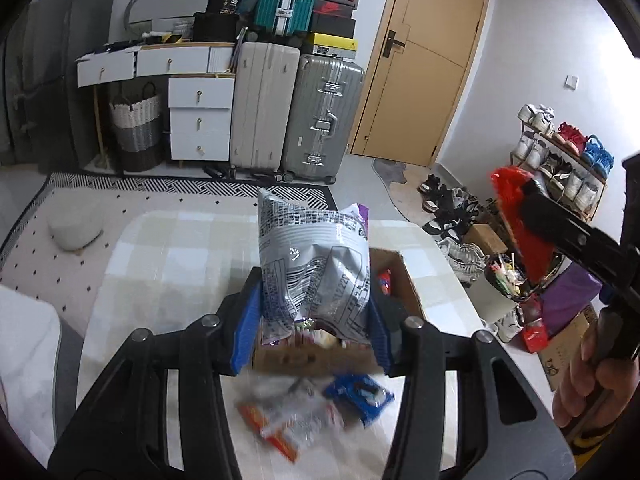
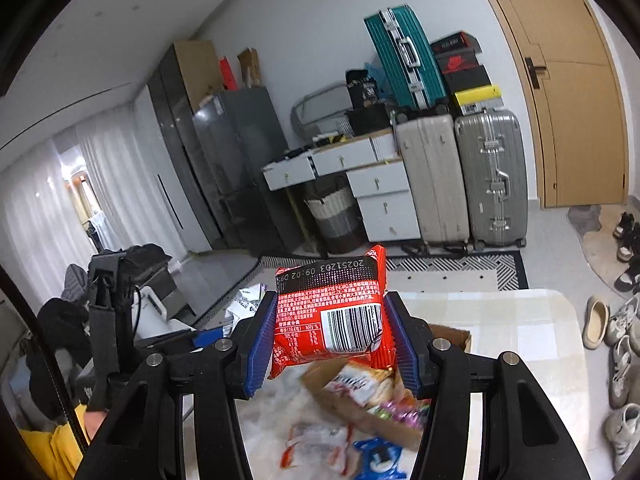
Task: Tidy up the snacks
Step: 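Carry the silver bag with the left tool while the right tool carries the red packet to the box, then open the left tool inside the box while the right tool releases the red packet there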
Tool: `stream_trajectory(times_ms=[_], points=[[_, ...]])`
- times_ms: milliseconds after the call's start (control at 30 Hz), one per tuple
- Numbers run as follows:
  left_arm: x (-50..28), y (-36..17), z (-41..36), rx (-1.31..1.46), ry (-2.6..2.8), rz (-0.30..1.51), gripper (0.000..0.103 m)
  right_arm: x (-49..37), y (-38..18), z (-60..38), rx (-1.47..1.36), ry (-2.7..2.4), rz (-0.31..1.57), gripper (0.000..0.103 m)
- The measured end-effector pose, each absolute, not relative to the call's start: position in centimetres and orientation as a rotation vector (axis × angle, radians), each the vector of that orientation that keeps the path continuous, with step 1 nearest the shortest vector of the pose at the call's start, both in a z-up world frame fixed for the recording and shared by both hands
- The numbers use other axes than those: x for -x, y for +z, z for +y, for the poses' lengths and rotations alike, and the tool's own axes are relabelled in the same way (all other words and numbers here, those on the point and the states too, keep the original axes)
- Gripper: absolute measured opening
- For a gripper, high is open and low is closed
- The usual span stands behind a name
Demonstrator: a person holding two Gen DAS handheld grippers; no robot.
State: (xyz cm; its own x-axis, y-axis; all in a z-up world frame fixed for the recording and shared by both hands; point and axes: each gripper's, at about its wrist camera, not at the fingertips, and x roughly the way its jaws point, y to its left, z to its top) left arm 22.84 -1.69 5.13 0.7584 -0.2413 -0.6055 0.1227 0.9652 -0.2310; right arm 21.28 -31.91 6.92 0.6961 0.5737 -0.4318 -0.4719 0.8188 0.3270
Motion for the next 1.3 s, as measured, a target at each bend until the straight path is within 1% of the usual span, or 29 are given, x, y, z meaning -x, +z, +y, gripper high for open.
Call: stream_trajectory(times_ms=[233,433,667,1000,1067,1100,1200,1300], points=[[-30.4,2.1,-4.0,0.177,-0.216,0.766,0.044,-28.8,3.5,-31.7,-0.208,0.522,0.646,0.053],[-35.7,-2.1,-5.1,0.164,-0.219,0.84,0.044,-30.9,-1.6,-30.9,-0.182,0.519,0.731,0.053],[-38.3,-6.0,-6.8,0.142,-0.236,0.903,0.045,-31.6,-5.2,-30.4,-0.168,0.506,0.783,0.053],[-40.7,-8.4,-6.8,0.134,-0.243,0.934,0.047,-31.9,-7.2,-30.4,-0.156,0.496,0.813,0.053],[-40.5,-8.6,-6.6,0.141,-0.244,0.939,0.051,-31.9,-7.4,-30.4,-0.15,0.498,0.82,0.053],[-40.5,-8.6,-6.5,0.142,-0.242,0.937,0.052,-31.7,-7.4,-30.3,-0.149,0.499,0.82,0.053],[-40.1,-8.6,-5.8,0.145,-0.24,0.934,0.061,-31.6,-7.5,-30.1,-0.141,0.503,0.826,0.053],[-39.8,-8.3,-5.7,0.124,-0.227,0.918,0.063,-31.5,-7.7,-30.1,-0.135,0.503,0.83,0.053]])
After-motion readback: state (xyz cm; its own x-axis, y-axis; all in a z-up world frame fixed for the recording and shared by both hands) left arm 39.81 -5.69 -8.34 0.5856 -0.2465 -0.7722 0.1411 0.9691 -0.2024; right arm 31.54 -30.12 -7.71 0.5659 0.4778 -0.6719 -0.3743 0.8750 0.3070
